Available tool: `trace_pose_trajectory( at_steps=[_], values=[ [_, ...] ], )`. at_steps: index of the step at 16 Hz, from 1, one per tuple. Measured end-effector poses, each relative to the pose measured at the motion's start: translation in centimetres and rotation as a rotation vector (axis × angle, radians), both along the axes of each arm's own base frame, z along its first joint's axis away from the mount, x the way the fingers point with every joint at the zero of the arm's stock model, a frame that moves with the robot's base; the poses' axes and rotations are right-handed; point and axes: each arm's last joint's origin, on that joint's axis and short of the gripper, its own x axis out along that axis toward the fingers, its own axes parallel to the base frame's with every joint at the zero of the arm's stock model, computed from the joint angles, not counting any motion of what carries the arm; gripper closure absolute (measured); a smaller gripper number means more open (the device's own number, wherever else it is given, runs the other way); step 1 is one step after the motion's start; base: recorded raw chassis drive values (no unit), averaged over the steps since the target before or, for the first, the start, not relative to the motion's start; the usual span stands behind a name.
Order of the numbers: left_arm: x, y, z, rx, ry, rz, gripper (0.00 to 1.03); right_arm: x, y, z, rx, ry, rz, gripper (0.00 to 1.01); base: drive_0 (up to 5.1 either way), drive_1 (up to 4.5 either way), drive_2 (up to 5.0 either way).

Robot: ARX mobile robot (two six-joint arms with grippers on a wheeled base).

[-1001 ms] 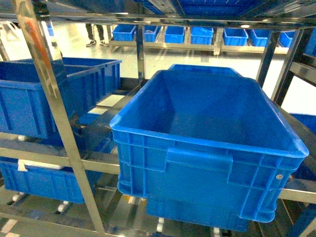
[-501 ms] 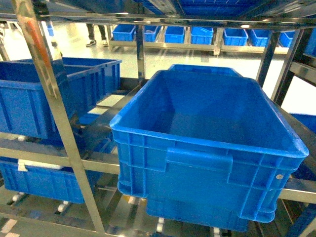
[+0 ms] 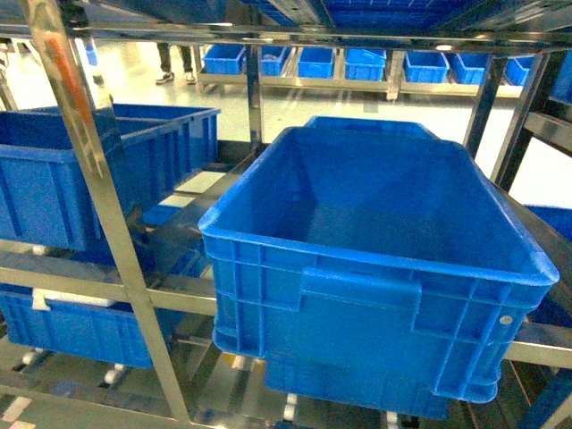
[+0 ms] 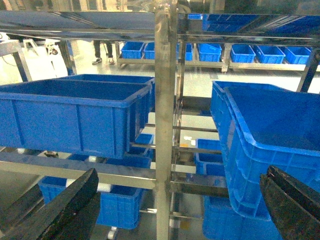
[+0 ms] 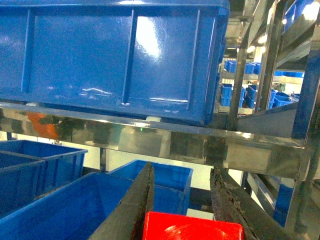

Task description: Pick red block from blue box to shelf

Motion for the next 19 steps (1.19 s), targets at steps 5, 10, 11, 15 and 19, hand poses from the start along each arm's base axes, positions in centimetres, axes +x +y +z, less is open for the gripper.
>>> trace_pose_trajectory(
  at_steps=[5,10,11,15,19],
  values=[
    [0.00,0.00,0.00,0.000,0.000,0.000,0.05,0.00,0.00,0.00,0.000,0.000,0.000,0.73,0.0,0.00,0.0],
    [0.00,0.00,0.00,0.000,0.000,0.000,0.05,0.00,0.00,-0.02,0.000,0.001,0.000,0.73,0.0,0.00,0.0],
    [0.00,0.00,0.00,0.000,0.000,0.000,0.05,0.00,0.00,-0.02,0.000,0.001,0.000,0.73,0.0,0.00,0.0],
    [0.00,0.00,0.00,0.000,0.000,0.000,0.05,0.00,0.00,0.00,0.000,0.000,0.000,0.73,0.0,0.00,0.0],
    [0.00,0.00,0.00,0.000,0.000,0.000,0.05,0.00,0.00,0.00,0.000,0.000,0.000,0.73,0.0,0.00,0.0]
  ],
)
